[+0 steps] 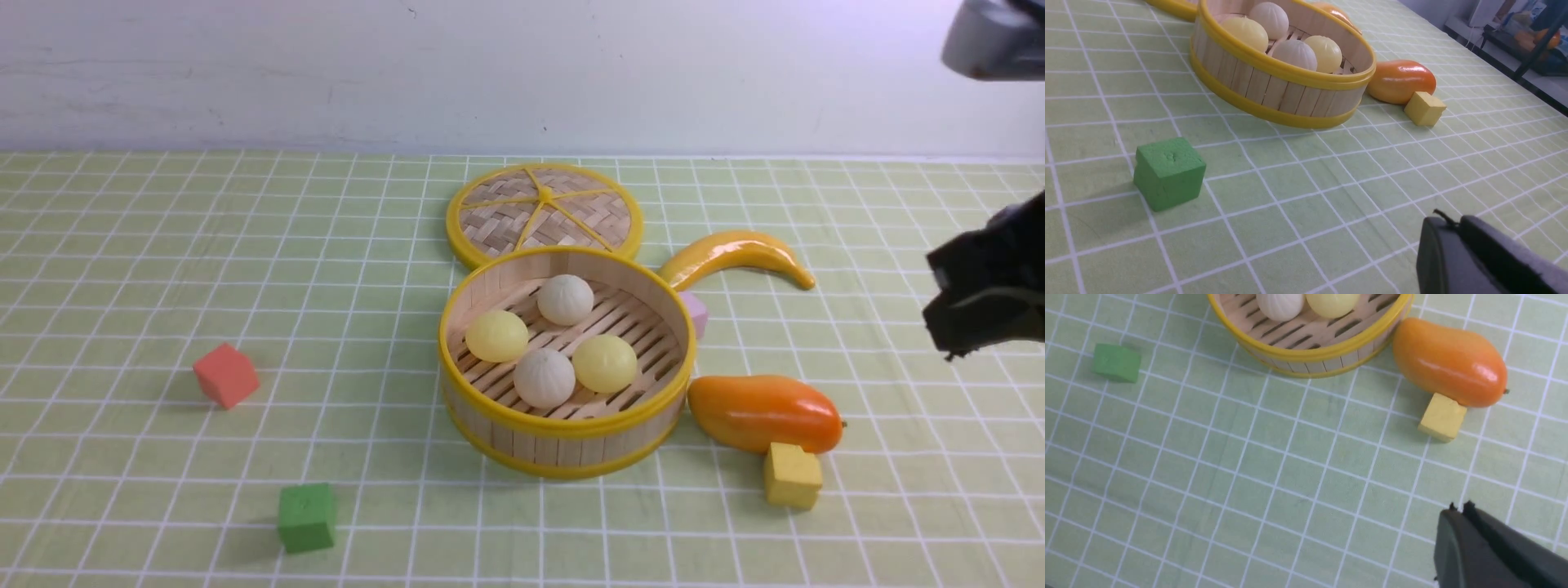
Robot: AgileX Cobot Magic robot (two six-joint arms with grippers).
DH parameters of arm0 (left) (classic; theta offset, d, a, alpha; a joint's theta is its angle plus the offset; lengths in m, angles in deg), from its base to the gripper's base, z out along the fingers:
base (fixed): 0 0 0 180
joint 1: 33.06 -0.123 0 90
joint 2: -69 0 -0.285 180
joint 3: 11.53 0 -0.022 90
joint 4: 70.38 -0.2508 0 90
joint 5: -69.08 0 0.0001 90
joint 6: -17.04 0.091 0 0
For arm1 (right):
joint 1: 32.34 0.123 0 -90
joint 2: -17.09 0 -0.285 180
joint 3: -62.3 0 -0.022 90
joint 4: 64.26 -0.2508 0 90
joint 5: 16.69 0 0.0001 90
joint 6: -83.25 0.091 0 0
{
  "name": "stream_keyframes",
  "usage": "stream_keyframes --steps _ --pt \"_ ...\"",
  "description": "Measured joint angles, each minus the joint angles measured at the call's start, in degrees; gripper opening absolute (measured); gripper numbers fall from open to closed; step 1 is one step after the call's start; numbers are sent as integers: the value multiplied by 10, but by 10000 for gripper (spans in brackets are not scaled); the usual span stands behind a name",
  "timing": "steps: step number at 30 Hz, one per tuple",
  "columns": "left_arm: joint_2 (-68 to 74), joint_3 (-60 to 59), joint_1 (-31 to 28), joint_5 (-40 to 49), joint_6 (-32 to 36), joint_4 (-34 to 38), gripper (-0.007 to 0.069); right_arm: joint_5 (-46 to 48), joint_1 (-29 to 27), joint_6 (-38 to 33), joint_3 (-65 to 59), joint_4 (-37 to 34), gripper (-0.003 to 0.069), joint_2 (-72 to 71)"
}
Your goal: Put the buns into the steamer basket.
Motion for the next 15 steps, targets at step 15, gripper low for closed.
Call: stream_keyframes --steps 15 --pt "0 0 0 0 0 0 57 -489 -176 -56 -644 29 -20 -534"
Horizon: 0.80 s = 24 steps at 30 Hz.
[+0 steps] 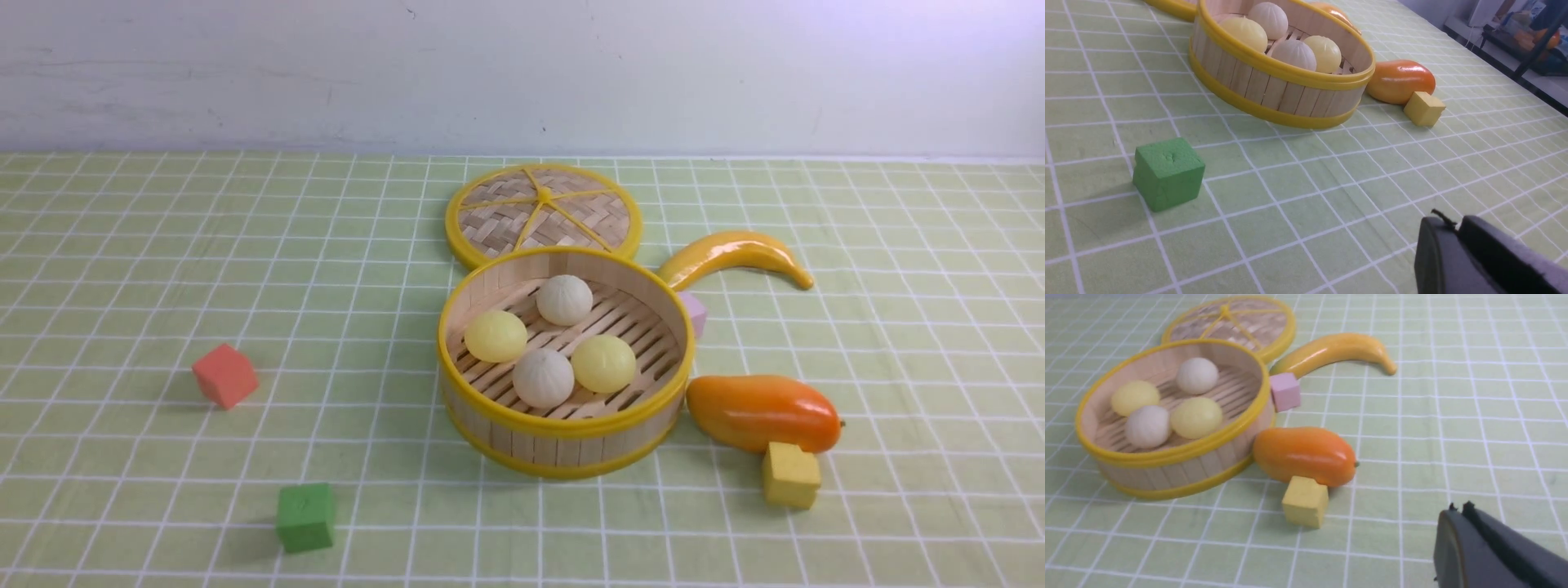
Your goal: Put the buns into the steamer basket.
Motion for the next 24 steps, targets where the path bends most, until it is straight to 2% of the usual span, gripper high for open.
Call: stream_keyframes --steps 3,5,9,24 --pt "0 0 0 0 0 0 61 -37 -9 9 -111 0 -20 -88" --pt "0 0 0 0 0 0 64 -26 -11 29 -143 0 -20 -123" --pt "0 0 0 0 0 1 69 -6 -11 47 -145 6 -20 -134" --pt "0 0 0 0 0 1 83 -5 -12 50 -145 11 -10 -134"
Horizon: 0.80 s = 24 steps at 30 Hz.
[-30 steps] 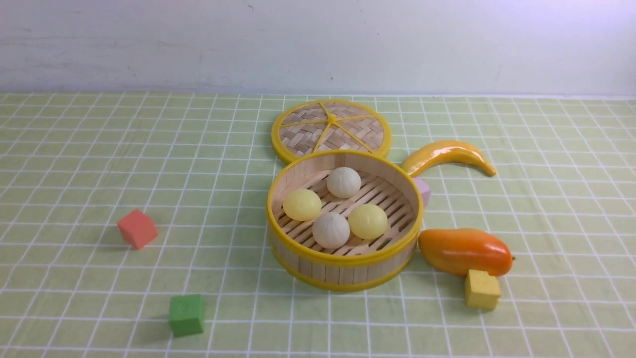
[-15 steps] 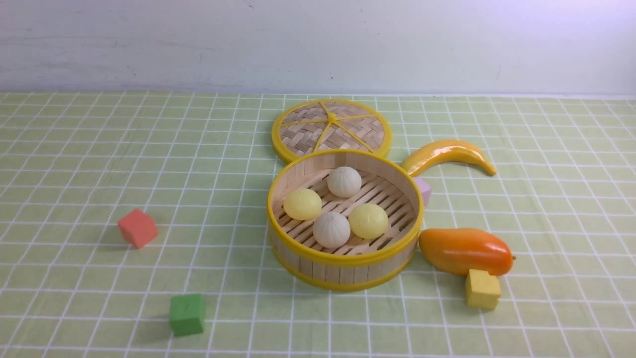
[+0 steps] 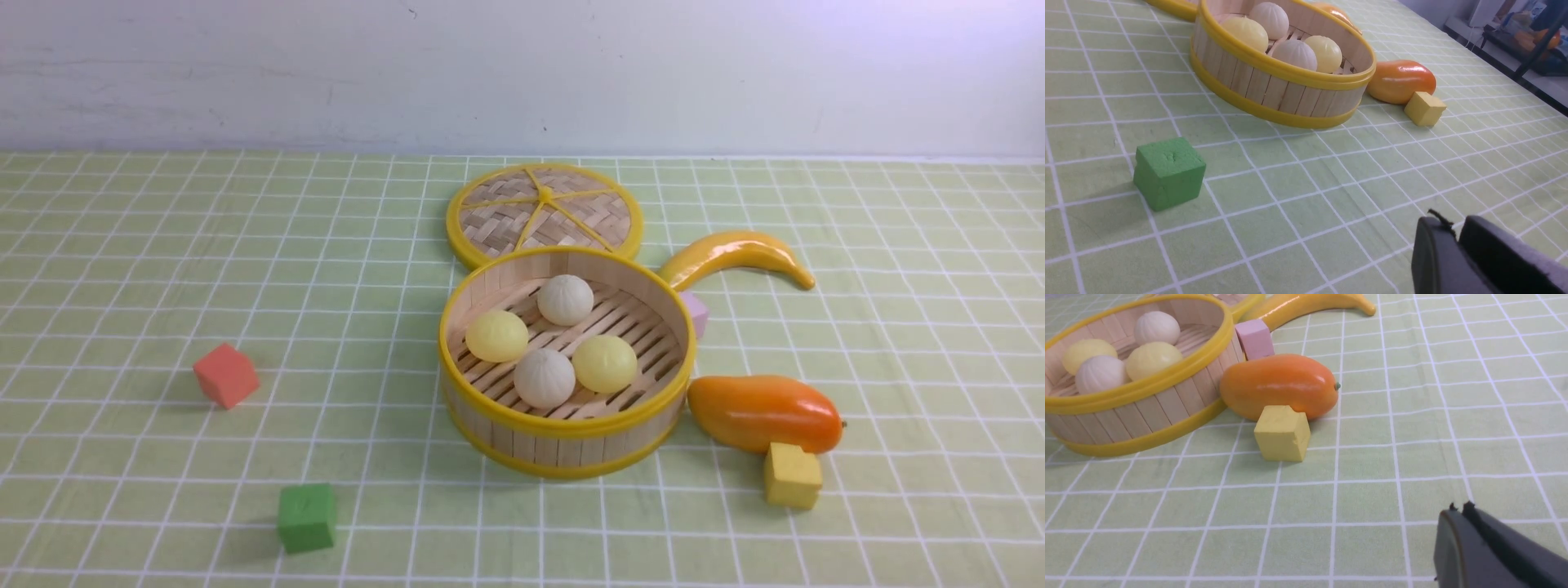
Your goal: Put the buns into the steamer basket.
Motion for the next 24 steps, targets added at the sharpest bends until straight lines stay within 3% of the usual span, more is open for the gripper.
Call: stream_keyframes --steps 9,14,16,17,19,22,24 --pt "0 0 0 -1 0 -4 92 0 0 0 0 0 -2 0" --pt "0 -8 -24 -48 0 -59 83 0 0 0 0 0 1 0" --pt "0 -9 -71 -80 0 -69 61 0 0 0 0 0 1 0" --pt "-1 -10 -133 -100 -2 -63 33 0 0 0 0 0 3 0" --pt "-8 -12 -187 -100 -12 -56 -1 0 0 0 0 0 4 0" --pt "-27 -14 -256 -56 -34 -54 -13 0 0 0 0 0 8 0" --pt "-29 -16 -278 28 -41 -64 -13 1 0 0 0 0 10 -1"
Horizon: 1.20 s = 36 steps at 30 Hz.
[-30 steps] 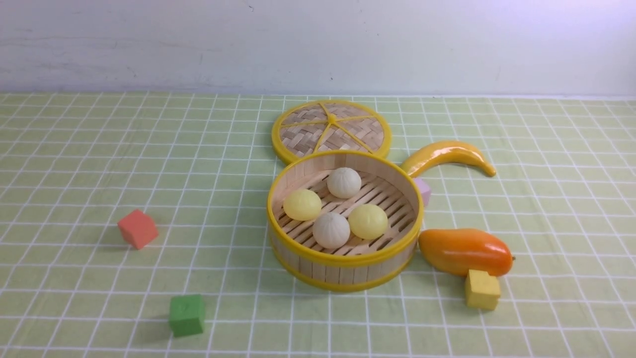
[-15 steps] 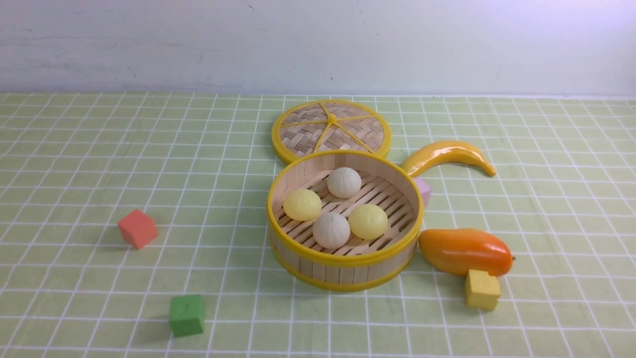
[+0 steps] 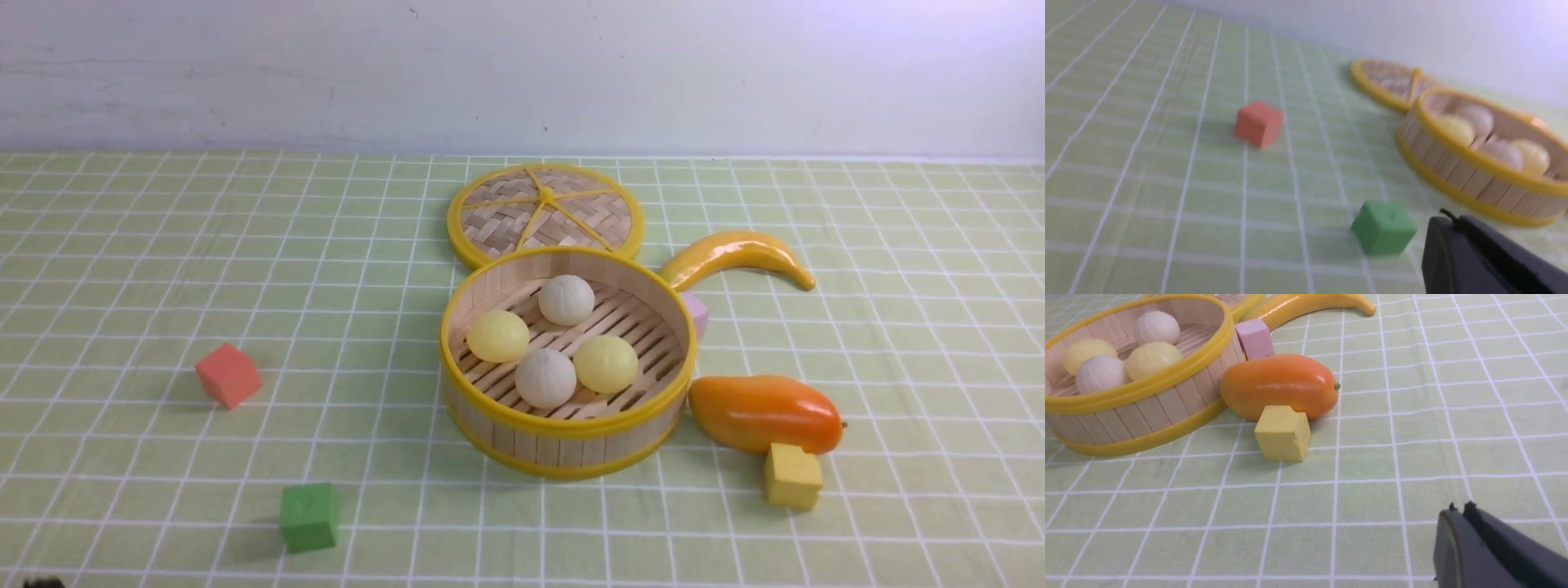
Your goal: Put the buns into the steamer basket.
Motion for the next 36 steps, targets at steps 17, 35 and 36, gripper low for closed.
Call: stream_keyframes --steps 17,35,36 --pt "0 -2 -5 57 -24 -7 -13 0 0 1 0 0 21 0" --pt "0 -2 -7 57 -25 -9 -13 0 -1 2 0 0 46 0" --pt "0 -2 -7 57 -25 -9 -13 0 -1 2 0 0 46 0"
